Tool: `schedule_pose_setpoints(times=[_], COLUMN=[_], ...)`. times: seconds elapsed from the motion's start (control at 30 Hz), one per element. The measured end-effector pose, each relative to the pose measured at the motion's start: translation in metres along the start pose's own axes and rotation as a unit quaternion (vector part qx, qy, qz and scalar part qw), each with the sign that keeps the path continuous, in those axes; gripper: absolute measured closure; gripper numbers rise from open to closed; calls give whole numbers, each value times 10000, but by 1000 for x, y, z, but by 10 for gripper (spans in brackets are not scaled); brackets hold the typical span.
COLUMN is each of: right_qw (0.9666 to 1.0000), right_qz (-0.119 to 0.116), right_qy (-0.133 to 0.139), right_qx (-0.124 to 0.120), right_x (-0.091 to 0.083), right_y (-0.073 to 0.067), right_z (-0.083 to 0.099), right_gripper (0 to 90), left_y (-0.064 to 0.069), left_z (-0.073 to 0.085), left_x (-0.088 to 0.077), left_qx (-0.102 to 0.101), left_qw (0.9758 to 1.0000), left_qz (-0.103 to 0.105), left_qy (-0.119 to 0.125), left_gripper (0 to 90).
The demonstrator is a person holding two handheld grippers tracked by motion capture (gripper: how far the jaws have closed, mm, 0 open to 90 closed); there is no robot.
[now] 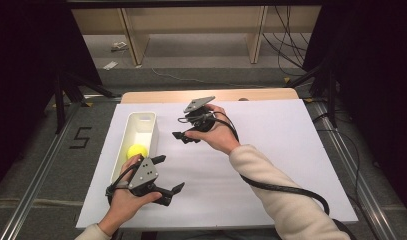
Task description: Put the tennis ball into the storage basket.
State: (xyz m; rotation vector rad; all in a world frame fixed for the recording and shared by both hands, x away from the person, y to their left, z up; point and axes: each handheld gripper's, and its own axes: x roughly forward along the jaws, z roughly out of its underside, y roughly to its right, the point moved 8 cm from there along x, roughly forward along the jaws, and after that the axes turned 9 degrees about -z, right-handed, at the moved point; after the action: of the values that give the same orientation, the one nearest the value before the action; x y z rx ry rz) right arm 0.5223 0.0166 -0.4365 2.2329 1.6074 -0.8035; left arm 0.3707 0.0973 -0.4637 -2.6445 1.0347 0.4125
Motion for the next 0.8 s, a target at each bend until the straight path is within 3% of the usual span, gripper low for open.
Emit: schedule_pose_setpoints(times=[0.6,0.7,0.8], right_qw=[9994,9992,9989], right_qz=[283,323,363], right_qy=[79,77,73], right_qx=[194,234,286], right_x=[-41,-47,-53], right_y=[15,18,20], right_z=[33,40,47], right_gripper=[187,187,188], left_y=[-1,0,0], left_z=[0,1,0], left_x=[0,-1,-1], left_qx=[-30,-132,-70], left_qw=[10000,9999,10000], left_qz=[-27,-1,25], left_qy=[6,-41,-10], left_gripper=[2,2,2])
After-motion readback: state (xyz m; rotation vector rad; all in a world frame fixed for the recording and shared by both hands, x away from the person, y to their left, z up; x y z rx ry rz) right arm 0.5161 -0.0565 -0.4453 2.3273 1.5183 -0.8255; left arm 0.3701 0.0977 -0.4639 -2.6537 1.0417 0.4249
